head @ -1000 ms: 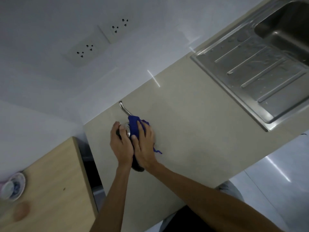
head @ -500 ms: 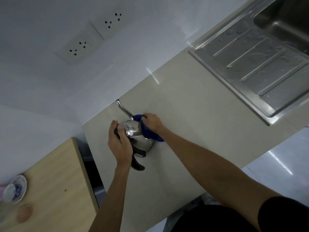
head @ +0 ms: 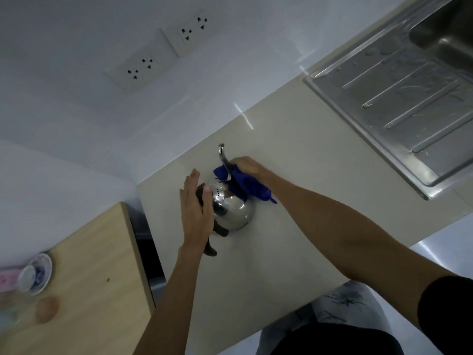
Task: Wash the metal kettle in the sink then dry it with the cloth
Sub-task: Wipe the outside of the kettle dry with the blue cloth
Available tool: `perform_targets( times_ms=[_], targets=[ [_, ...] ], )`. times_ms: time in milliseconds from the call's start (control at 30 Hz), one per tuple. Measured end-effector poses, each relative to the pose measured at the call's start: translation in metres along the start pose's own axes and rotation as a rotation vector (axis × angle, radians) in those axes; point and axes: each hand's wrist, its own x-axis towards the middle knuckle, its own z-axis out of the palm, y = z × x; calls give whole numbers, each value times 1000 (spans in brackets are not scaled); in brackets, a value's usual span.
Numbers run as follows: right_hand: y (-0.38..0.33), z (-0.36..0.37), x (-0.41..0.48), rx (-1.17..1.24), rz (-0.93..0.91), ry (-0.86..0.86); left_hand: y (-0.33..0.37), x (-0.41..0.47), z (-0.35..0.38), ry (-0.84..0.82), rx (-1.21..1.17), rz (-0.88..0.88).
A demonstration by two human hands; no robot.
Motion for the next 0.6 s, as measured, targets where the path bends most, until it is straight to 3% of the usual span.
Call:
perform_targets(
  times_ms=[133, 367, 500, 600],
  targets=[
    [24, -24, -25, -130, -132, 95, -1, -5, -4, -58, 154, 82],
    [76, -34, -60, -194, -165, 95, 0, -28, -8, -41, 228, 136],
    [102, -27, -74, -155, -153, 82, -1, -41, -9, 14, 212, 92],
    [110, -23, -78, -121, -152, 61, 5, -48, -3, 89, 180, -42]
  ],
)
